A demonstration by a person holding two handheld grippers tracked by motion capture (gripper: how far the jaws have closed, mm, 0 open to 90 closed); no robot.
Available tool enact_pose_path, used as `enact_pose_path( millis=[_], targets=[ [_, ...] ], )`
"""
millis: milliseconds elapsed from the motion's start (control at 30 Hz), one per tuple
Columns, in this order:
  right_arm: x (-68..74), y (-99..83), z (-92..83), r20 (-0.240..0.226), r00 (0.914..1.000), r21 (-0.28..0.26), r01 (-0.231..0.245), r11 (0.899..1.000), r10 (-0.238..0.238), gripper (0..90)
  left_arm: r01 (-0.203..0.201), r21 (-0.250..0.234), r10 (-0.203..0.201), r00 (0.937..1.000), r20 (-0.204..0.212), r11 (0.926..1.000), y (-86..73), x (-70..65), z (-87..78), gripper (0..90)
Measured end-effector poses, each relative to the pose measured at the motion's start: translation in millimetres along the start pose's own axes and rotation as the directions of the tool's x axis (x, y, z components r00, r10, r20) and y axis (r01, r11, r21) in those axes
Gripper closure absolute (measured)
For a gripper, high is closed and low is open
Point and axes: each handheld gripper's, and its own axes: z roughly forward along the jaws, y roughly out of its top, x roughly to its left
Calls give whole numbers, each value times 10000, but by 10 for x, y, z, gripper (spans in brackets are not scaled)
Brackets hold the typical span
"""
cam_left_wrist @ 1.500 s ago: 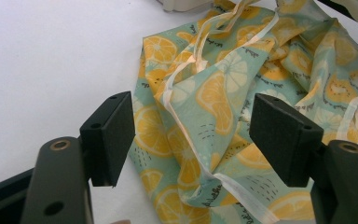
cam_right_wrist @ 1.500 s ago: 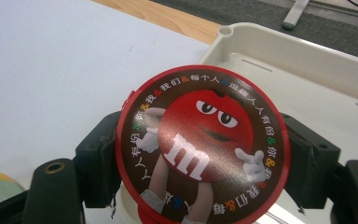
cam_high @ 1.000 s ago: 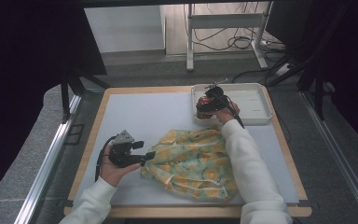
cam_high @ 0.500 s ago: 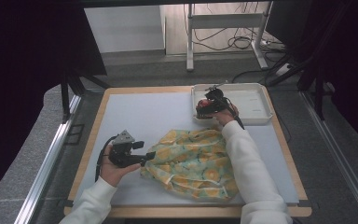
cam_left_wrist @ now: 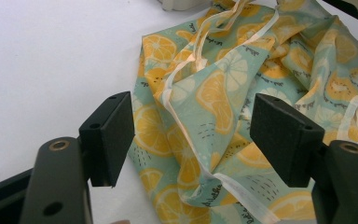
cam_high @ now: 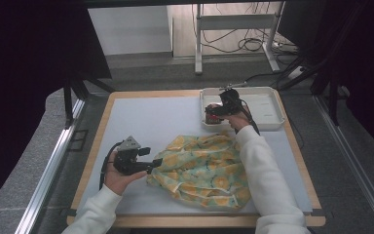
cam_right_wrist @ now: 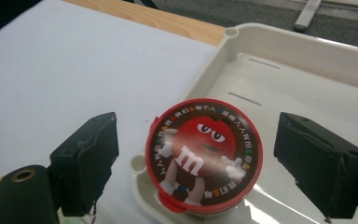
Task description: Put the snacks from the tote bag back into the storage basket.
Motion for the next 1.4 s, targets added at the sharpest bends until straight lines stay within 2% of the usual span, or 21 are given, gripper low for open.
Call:
enact_pose_path(
  millis=[200, 600, 933, 1100, 1400],
  targets=[
    [55, -25, -136, -262, 9996, -263, 53, 9996, -60, 156, 5, -12, -5, 10000, -31, 10000, 3, 10, 3, 306],
    [163, -187, -484, -713, 9959, -805, 494, 9955, -552, 188, -30, -29, 30, 10000, -21, 10000, 6, 19, -5, 306],
    [286, -492, -890, -881, 9914, -1158, 859, 9895, -964, 189, 3, -54, -3, 10000, -33, 10000, 7, 15, 4, 306],
    [300, -641, -1005, -908, 9903, -1224, 935, 9881, -1050, 190, -11, -41, 11, 10000, -60, 10000, 7, 15, 4, 306],
    [256, -1018, -1184, -849, 9906, -881, 1000, 9911, -1075, 196, 29, -62, -29, 10000, -57, 10000, 8, 24, 2, 306]
  ],
)
